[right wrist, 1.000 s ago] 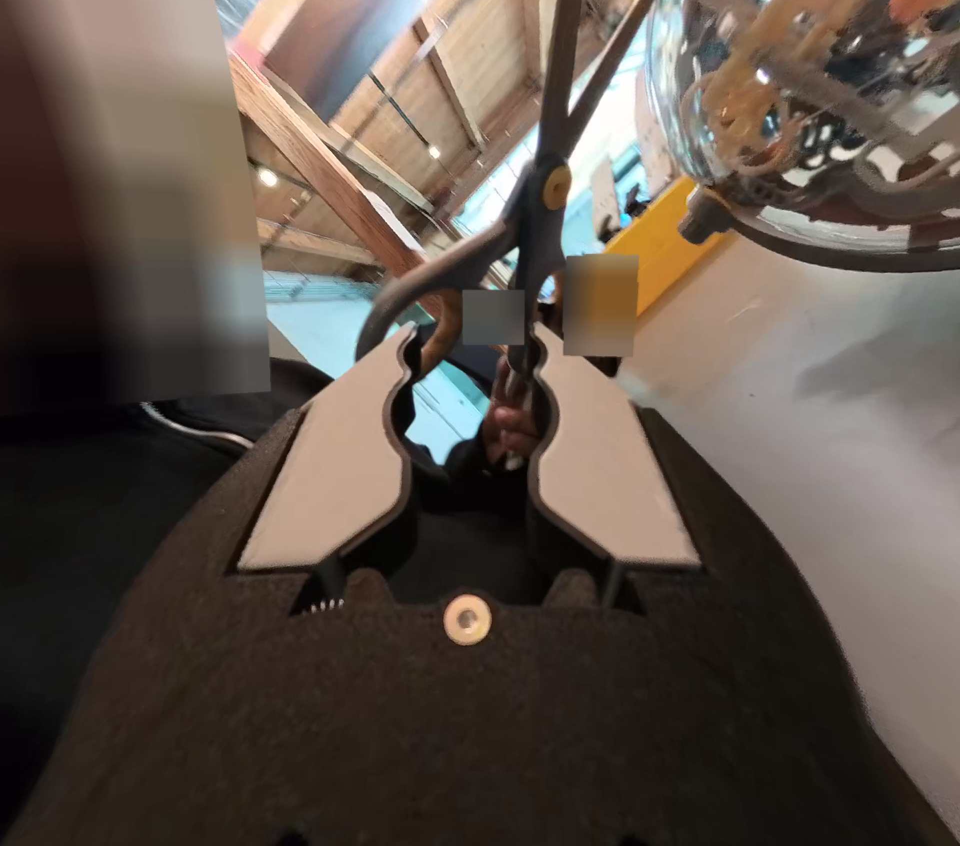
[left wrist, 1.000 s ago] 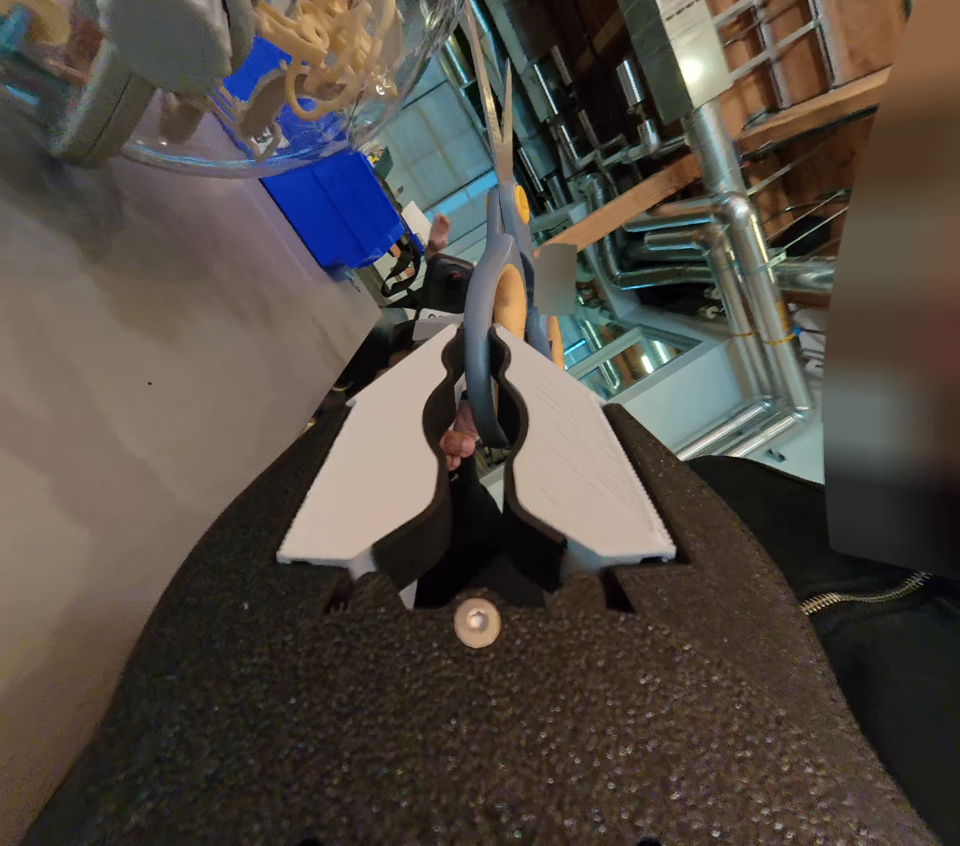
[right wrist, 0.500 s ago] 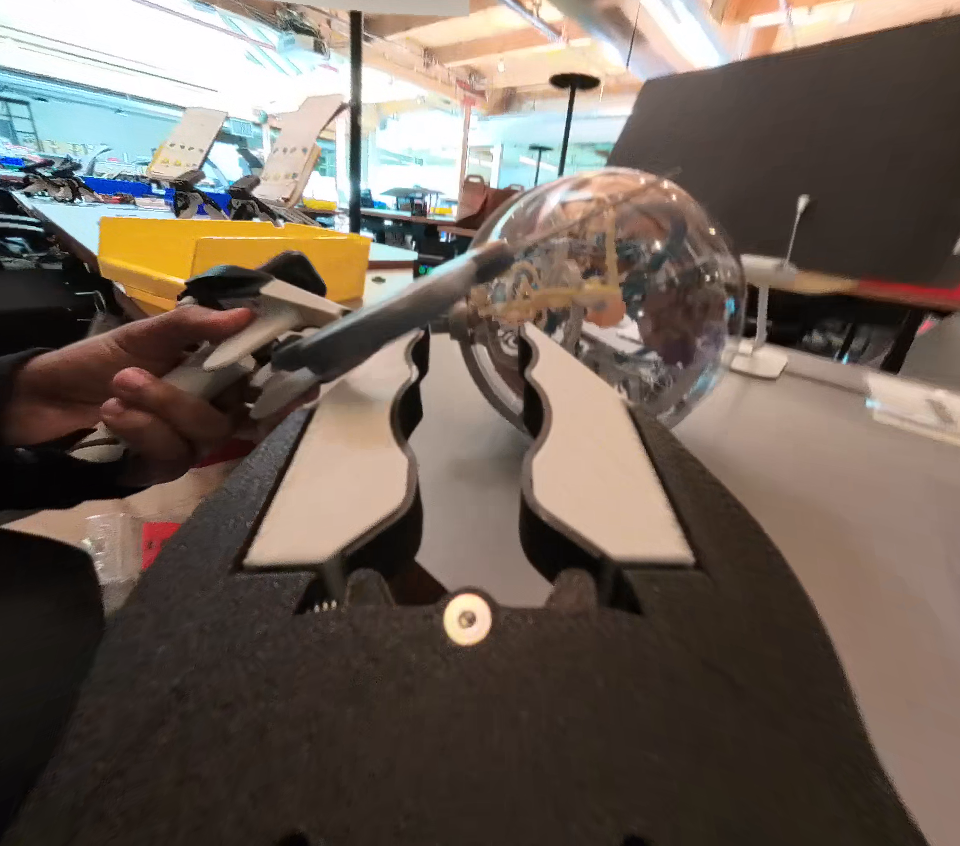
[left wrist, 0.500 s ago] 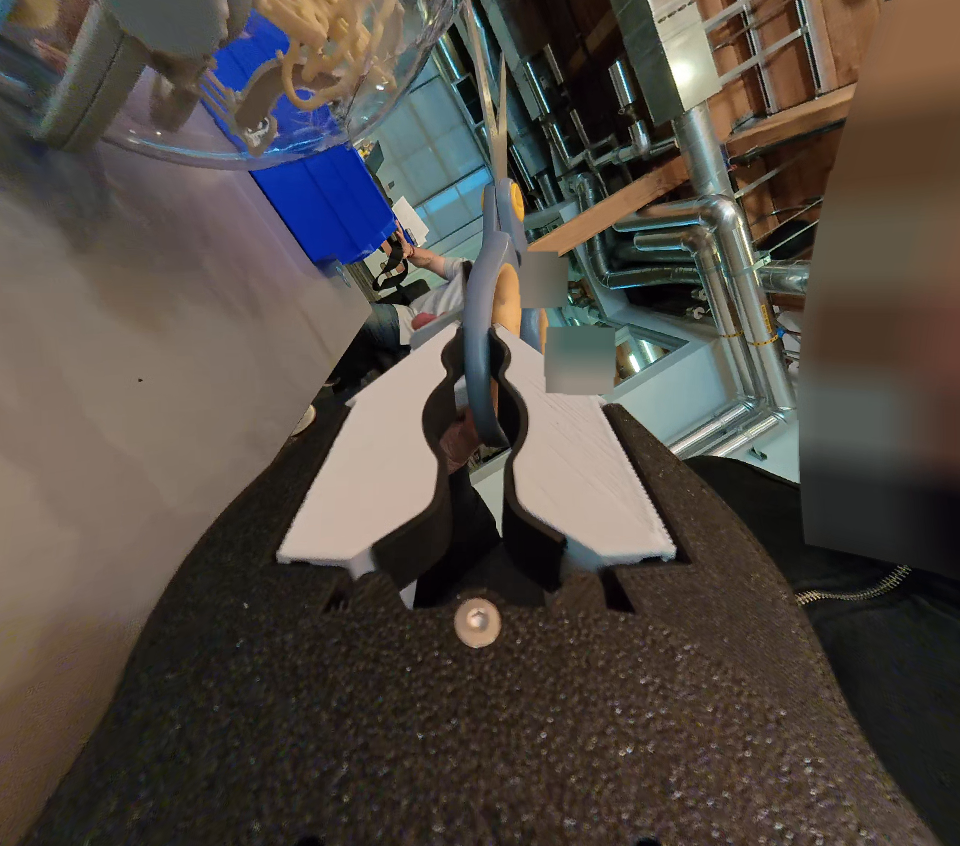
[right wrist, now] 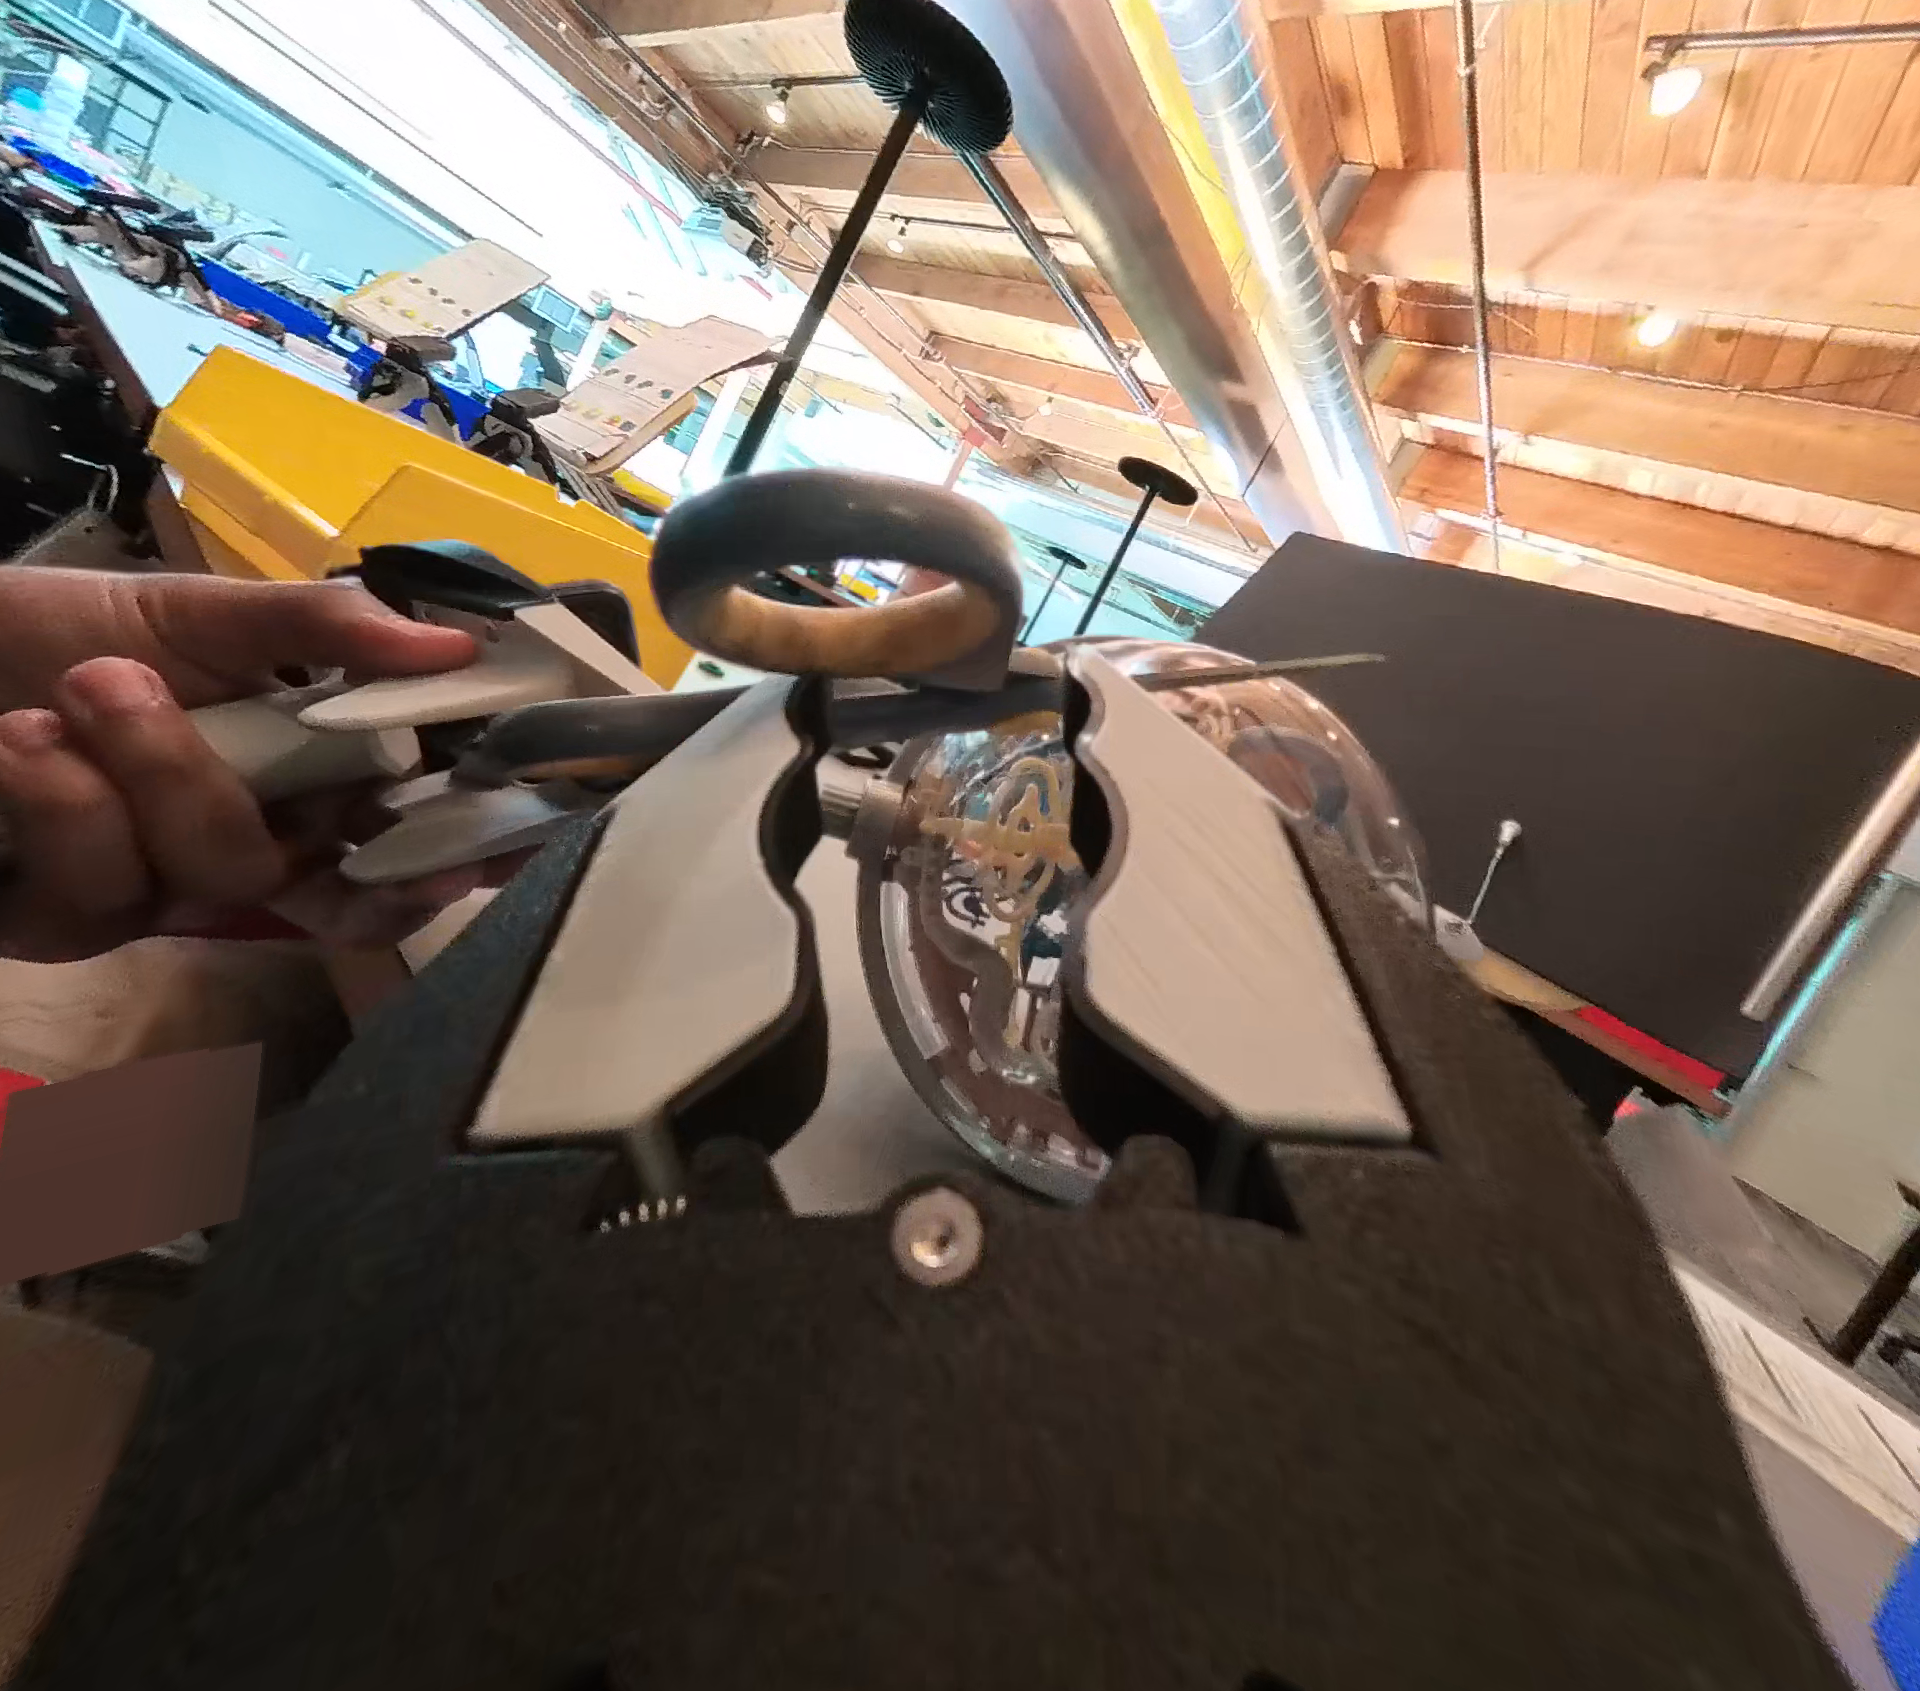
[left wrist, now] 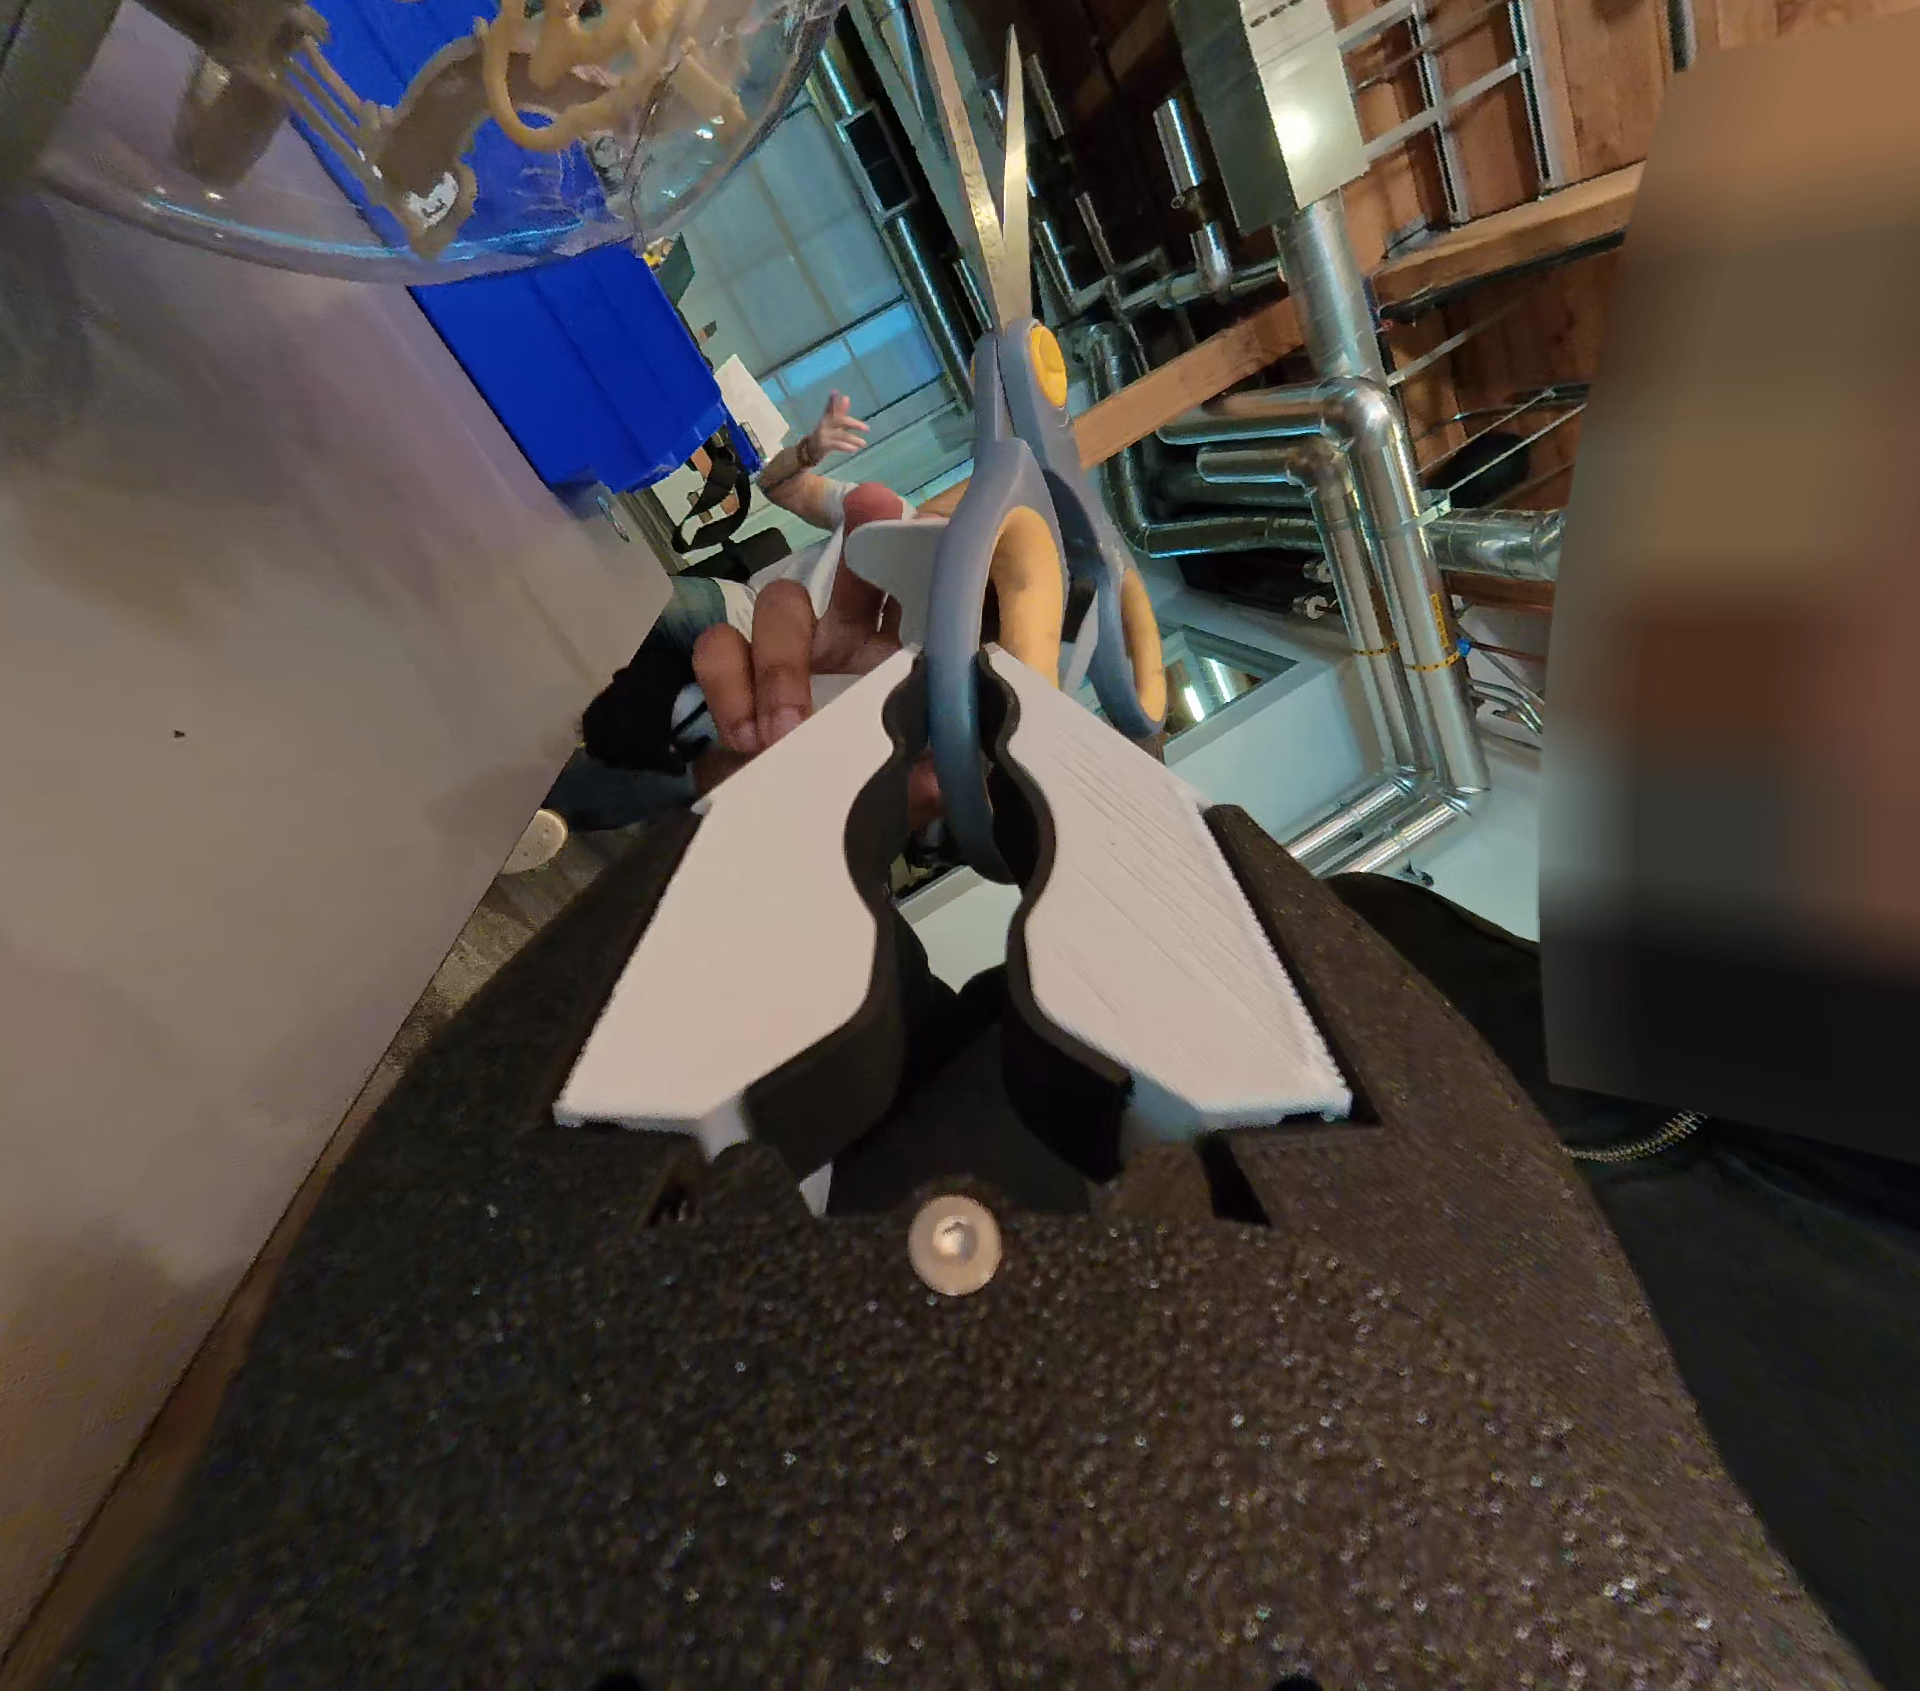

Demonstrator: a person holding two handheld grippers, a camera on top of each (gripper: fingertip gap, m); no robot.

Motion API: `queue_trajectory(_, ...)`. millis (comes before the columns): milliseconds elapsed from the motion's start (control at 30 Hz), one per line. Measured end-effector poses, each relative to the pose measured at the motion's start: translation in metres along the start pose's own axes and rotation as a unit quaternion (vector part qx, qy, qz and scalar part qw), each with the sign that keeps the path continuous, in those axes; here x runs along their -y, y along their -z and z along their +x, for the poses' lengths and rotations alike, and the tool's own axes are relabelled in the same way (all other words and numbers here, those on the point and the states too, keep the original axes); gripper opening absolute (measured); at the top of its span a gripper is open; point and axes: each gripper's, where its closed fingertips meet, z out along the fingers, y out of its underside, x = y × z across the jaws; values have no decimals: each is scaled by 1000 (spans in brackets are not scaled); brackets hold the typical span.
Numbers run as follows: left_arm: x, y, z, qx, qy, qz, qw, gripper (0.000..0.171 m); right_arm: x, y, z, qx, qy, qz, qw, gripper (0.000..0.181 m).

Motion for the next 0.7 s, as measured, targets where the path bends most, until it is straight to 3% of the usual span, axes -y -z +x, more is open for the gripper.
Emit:
queue_trajectory(133,-2,2,1,2,0,-9,1000,4,5,-8,-1,28,33,14,999,42)
queue_trajectory(267,-3,3,3,5,-8,-19,1000,4,14,-14,-6,63,60,35,996,30)
queue_trajectory(433,-3,4,4,-1,-13,-26,1000,4,20,-15,4,72,13,44,996,20)
queue_trajectory(700,-6,3,4,-9,2,-32,999,4,8,-18,-2,95,-24,27,995,22)
